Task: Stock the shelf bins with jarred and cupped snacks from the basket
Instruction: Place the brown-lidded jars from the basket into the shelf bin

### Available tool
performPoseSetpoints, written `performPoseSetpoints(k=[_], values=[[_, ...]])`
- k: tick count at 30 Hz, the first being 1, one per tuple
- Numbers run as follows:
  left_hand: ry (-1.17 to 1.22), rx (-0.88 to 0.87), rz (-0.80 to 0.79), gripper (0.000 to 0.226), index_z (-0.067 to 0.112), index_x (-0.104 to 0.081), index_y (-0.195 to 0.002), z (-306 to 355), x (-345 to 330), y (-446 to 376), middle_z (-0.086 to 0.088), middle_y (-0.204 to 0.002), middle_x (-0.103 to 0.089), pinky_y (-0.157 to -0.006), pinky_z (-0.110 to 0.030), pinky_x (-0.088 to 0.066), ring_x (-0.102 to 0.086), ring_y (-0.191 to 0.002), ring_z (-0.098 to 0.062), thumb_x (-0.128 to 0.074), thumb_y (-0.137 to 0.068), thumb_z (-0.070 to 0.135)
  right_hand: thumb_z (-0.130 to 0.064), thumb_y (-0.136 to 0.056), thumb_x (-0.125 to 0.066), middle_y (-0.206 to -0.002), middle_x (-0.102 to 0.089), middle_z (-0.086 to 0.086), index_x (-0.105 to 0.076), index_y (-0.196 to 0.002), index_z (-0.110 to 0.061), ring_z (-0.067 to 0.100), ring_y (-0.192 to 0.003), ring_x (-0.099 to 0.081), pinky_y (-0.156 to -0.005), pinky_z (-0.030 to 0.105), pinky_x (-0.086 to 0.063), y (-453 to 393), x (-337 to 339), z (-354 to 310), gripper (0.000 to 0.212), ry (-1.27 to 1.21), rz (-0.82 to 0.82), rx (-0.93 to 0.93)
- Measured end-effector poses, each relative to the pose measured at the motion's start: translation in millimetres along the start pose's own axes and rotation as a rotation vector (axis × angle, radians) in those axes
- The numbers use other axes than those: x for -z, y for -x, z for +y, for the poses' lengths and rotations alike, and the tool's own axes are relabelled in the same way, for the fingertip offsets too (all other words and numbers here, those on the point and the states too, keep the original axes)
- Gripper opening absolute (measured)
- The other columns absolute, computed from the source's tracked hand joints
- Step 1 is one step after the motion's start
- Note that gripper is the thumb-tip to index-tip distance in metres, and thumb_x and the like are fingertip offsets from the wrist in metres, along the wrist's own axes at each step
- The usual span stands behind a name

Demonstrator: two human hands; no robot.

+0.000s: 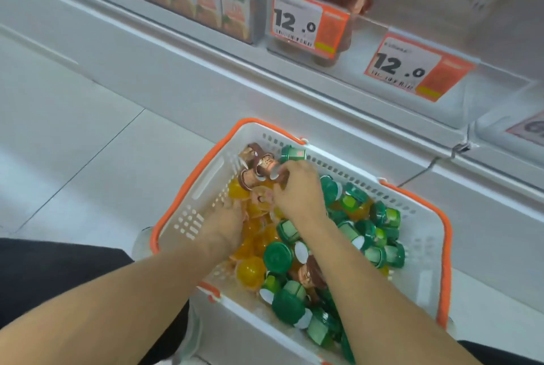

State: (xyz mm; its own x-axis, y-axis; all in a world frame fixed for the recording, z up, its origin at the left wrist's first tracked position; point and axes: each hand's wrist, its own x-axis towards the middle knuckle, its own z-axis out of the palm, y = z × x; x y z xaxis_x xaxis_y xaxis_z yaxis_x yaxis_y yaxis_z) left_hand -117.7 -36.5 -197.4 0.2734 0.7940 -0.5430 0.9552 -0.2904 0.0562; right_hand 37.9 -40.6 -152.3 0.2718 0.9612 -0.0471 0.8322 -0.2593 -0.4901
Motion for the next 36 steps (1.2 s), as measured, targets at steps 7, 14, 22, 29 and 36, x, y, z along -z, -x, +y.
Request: performPoseSetpoints(k=[7, 14, 22, 29, 36], values=[[0.092, 0.004, 0.018, 0.060, 0.013, -0.057, -0.124, -24.6, -9.0, -28.0, -0.010, -0.124, -0.049, -0.099, -0.037, -0.045, -0.049, -0.115, -0.028, -0.079, -0.077, 0.042, -0.043, -0.082, -0.071, -0.143, -0.047, 0.001, -0.049, -0.138, -0.028, 0.031, -0.137, -0.029, -0.111, 0.053, -0.025, -42.7, -15.5, -20.3, 0.062, 0.381, -0.030, 0.153], [0.262, 0.000, -0.050, 0.052, 0.013, -0.058, -0.104, -29.3, 12.8, -28.6, -0.003, -0.089, -0.066, -0.063, -0.032, -0.052, -0.061, -0.081, -0.020, -0.085, -0.068, 0.039, -0.020, -0.081, -0.074, -0.147, -0.048, 0.004, -0.047, -0.141, -0.029, 0.032, -0.148, -0.019, -0.119, 0.061, -0.008, -42.9, -23.4, -14.7, 0.066, 0.502, -0.149, 0.212], [0.561, 0.176, -0.622, 0.042, 0.013, -0.060, -0.107, -40.2, 115.1, 18.6, -0.010, -0.105, -0.067, -0.065, -0.025, -0.058, -0.069, -0.073, -0.022, -0.078, -0.080, 0.039, -0.021, -0.079, -0.075, -0.133, -0.058, 0.000, -0.060, -0.123, -0.026, 0.023, -0.137, -0.041, -0.119, 0.049, 0.012, -19.6, -4.7, -14.8, 0.047, 0.429, -0.146, 0.326], [0.637, 0.041, -0.544, 0.017, 0.013, -0.069, -0.082, -52.2, 210.9, 72.5, -0.012, -0.095, -0.061, -0.050, -0.024, -0.032, -0.059, -0.069, -0.028, -0.066, -0.080, 0.030, -0.012, -0.081, -0.077, -0.111, -0.062, -0.002, -0.064, -0.110, -0.022, 0.011, -0.097, -0.062, -0.080, 0.018, -0.051, -3.2, 42.2, -30.2, 0.034, -0.440, -0.130, 0.013], [1.077, -0.146, -0.602, 0.046, -0.001, -0.058, -0.083, -38.2, 245.5, 102.2, -0.019, -0.074, -0.058, -0.044, -0.021, -0.036, -0.055, -0.056, -0.030, -0.057, -0.067, 0.042, 0.003, -0.091, -0.058, -0.126, -0.062, 0.030, -0.052, -0.131, 0.002, 0.044, -0.112, -0.064, -0.096, 0.051, -0.054, 6.7, 145.3, -45.2, 0.040, -1.541, -0.290, -0.117]])
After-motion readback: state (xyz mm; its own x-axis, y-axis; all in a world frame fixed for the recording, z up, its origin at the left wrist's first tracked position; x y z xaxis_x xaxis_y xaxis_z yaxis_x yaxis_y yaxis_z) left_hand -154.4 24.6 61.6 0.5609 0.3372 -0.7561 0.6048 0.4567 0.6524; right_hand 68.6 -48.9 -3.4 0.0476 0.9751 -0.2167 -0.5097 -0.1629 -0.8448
